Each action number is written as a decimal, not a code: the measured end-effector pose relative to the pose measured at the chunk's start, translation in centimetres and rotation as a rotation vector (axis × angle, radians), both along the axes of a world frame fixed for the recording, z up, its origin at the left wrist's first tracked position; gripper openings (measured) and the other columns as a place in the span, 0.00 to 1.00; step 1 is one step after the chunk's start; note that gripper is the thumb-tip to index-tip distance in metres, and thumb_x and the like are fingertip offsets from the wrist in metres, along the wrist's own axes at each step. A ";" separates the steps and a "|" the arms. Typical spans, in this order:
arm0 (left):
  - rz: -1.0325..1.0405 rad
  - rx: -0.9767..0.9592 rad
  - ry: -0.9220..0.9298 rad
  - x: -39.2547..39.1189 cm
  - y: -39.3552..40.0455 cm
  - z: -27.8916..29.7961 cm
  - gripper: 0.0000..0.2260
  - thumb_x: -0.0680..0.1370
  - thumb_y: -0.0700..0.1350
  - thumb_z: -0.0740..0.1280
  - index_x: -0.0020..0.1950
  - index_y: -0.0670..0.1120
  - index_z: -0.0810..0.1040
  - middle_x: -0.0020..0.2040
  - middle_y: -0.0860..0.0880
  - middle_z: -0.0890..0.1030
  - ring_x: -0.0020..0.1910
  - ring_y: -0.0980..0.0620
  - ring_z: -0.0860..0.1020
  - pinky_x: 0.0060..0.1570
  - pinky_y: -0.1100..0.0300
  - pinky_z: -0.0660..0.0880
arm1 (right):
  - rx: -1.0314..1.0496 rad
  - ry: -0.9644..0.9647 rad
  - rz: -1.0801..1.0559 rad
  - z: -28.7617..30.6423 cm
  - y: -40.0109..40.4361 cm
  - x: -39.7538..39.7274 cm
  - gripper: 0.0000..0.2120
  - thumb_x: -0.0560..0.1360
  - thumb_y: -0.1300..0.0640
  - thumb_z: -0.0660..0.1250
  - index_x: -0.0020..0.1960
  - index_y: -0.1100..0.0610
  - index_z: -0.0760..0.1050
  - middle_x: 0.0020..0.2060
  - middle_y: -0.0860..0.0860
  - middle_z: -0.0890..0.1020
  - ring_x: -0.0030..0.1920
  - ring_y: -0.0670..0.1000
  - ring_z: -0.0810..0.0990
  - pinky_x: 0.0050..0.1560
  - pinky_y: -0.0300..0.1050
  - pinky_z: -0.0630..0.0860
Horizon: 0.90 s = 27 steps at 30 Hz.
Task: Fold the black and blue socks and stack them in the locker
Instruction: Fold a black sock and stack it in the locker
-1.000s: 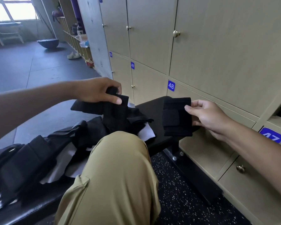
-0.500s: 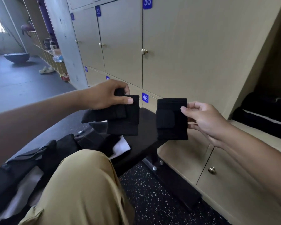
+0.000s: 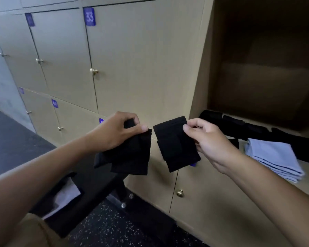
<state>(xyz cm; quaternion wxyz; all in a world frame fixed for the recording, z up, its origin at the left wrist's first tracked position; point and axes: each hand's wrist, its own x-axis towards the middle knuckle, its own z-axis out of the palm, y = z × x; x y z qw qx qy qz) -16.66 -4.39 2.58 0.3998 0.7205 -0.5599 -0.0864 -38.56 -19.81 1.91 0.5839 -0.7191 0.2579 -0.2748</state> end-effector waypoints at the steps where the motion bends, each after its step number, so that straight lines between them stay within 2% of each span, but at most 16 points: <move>1: -0.010 0.002 0.001 -0.6 -0.8 0.0 0.23 0.70 0.67 0.66 0.39 0.46 0.78 0.34 0.50 0.78 0.33 0.57 0.74 0.36 0.61 0.71 | -0.020 0.000 -0.012 0.3 -0.3 -0.4 0.06 0.83 0.54 0.65 0.57 0.54 0.78 0.48 0.49 0.88 0.48 0.45 0.86 0.43 0.37 0.77; 3: -0.040 0.025 -0.027 -1.7 -2.3 -0.2 0.23 0.70 0.68 0.65 0.38 0.47 0.77 0.34 0.48 0.77 0.33 0.57 0.73 0.37 0.60 0.70 | -0.069 0.014 -0.016 0.7 -0.9 -1.1 0.06 0.83 0.54 0.65 0.56 0.54 0.78 0.46 0.49 0.88 0.46 0.46 0.86 0.41 0.37 0.78; 5: -0.092 0.045 -0.044 -2.4 -3.5 -0.7 0.25 0.70 0.70 0.64 0.37 0.47 0.78 0.34 0.48 0.77 0.32 0.57 0.72 0.36 0.60 0.69 | -0.132 0.061 -0.001 0.7 -1.6 -1.6 0.07 0.82 0.52 0.66 0.56 0.53 0.79 0.47 0.48 0.87 0.50 0.47 0.85 0.52 0.43 0.79; 7: -0.166 0.055 -0.029 -2.9 -4.5 -1.3 0.28 0.71 0.73 0.63 0.38 0.48 0.79 0.33 0.49 0.77 0.32 0.58 0.72 0.36 0.62 0.69 | -0.199 0.128 0.019 0.5 -2.2 -2.1 0.06 0.81 0.50 0.67 0.56 0.50 0.80 0.48 0.47 0.87 0.55 0.48 0.84 0.65 0.52 0.75; 8: -0.205 0.071 -0.025 -3.2 -4.9 -1.6 0.28 0.70 0.75 0.64 0.39 0.49 0.80 0.34 0.49 0.78 0.32 0.58 0.73 0.36 0.63 0.69 | -0.225 0.151 0.034 0.4 -2.4 -2.3 0.06 0.81 0.49 0.67 0.55 0.49 0.81 0.48 0.46 0.87 0.56 0.47 0.84 0.67 0.53 0.74; 12: -0.351 0.167 0.000 -4.8 -6.2 -2.2 0.21 0.75 0.68 0.66 0.39 0.50 0.80 0.32 0.52 0.77 0.32 0.59 0.72 0.35 0.64 0.68 | -0.345 0.224 0.079 0.2 -2.9 -3.0 0.05 0.80 0.52 0.70 0.53 0.50 0.83 0.46 0.48 0.87 0.51 0.43 0.84 0.61 0.43 0.77; 14: -0.415 0.209 0.055 -5.7 -7.0 -2.4 0.13 0.76 0.59 0.70 0.41 0.50 0.82 0.34 0.55 0.80 0.33 0.59 0.76 0.37 0.65 0.71 | -0.373 0.247 0.076 -0.1 -3.1 -3.3 0.04 0.78 0.52 0.72 0.51 0.51 0.84 0.44 0.49 0.87 0.49 0.44 0.85 0.60 0.44 0.79; 16: -0.458 0.211 0.097 -6.5 -7.8 -2.7 0.06 0.79 0.51 0.72 0.44 0.52 0.84 0.39 0.53 0.85 0.37 0.56 0.81 0.41 0.62 0.76 | -0.399 0.265 0.043 -0.3 -3.4 -3.6 0.04 0.76 0.52 0.74 0.49 0.52 0.84 0.39 0.47 0.86 0.44 0.44 0.85 0.56 0.46 0.80; 18: -0.476 0.183 0.151 -6.9 -8.5 -3.1 0.04 0.80 0.46 0.71 0.48 0.50 0.85 0.42 0.51 0.86 0.40 0.57 0.82 0.44 0.61 0.78 | -0.423 0.286 -0.003 -0.4 -3.9 -4.0 0.07 0.74 0.49 0.75 0.45 0.52 0.84 0.34 0.46 0.84 0.37 0.42 0.82 0.47 0.43 0.78; 19: -0.478 0.166 0.200 -7.1 -8.8 -3.3 0.04 0.80 0.44 0.71 0.51 0.48 0.86 0.44 0.52 0.87 0.43 0.58 0.83 0.46 0.62 0.79 | -0.426 0.297 -0.031 -0.2 -4.1 -4.3 0.08 0.74 0.47 0.75 0.44 0.51 0.84 0.32 0.46 0.84 0.36 0.43 0.81 0.44 0.45 0.78; 21: -0.462 0.128 0.277 -7.2 -9.2 -3.5 0.06 0.80 0.42 0.70 0.54 0.47 0.86 0.48 0.53 0.88 0.49 0.56 0.85 0.52 0.61 0.81 | -0.420 0.305 -0.094 0.0 -4.8 -5.0 0.12 0.72 0.43 0.75 0.44 0.51 0.84 0.35 0.50 0.85 0.41 0.50 0.84 0.51 0.54 0.79; 22: -0.448 0.106 0.301 -7.1 -9.4 -3.5 0.07 0.80 0.42 0.70 0.54 0.48 0.86 0.49 0.52 0.88 0.51 0.54 0.86 0.54 0.59 0.81 | -0.405 0.294 -0.117 0.1 -5.2 -5.4 0.11 0.72 0.44 0.75 0.45 0.52 0.84 0.37 0.51 0.86 0.43 0.51 0.85 0.52 0.53 0.80; 24: -0.427 0.059 0.359 -7.1 -9.5 -3.4 0.07 0.80 0.43 0.70 0.55 0.50 0.87 0.49 0.52 0.88 0.51 0.53 0.86 0.55 0.58 0.82 | -0.307 0.237 -0.131 0.4 -5.8 -6.1 0.10 0.74 0.50 0.75 0.49 0.56 0.83 0.41 0.50 0.87 0.43 0.46 0.86 0.45 0.40 0.80; 25: -0.420 0.034 0.391 -7.1 -9.6 -3.4 0.08 0.80 0.43 0.69 0.55 0.51 0.87 0.49 0.52 0.88 0.51 0.53 0.86 0.54 0.59 0.81 | -0.225 0.208 -0.123 0.5 -5.9 -6.4 0.11 0.74 0.52 0.75 0.52 0.57 0.82 0.43 0.50 0.88 0.44 0.45 0.86 0.45 0.37 0.79; 27: -0.396 -0.012 0.457 -7.0 -9.7 -3.3 0.09 0.81 0.43 0.69 0.56 0.52 0.86 0.50 0.52 0.88 0.52 0.53 0.86 0.54 0.59 0.82 | -0.047 0.149 -0.088 0.2 -6.0 -6.9 0.17 0.72 0.53 0.75 0.58 0.57 0.79 0.50 0.53 0.87 0.52 0.52 0.86 0.53 0.45 0.81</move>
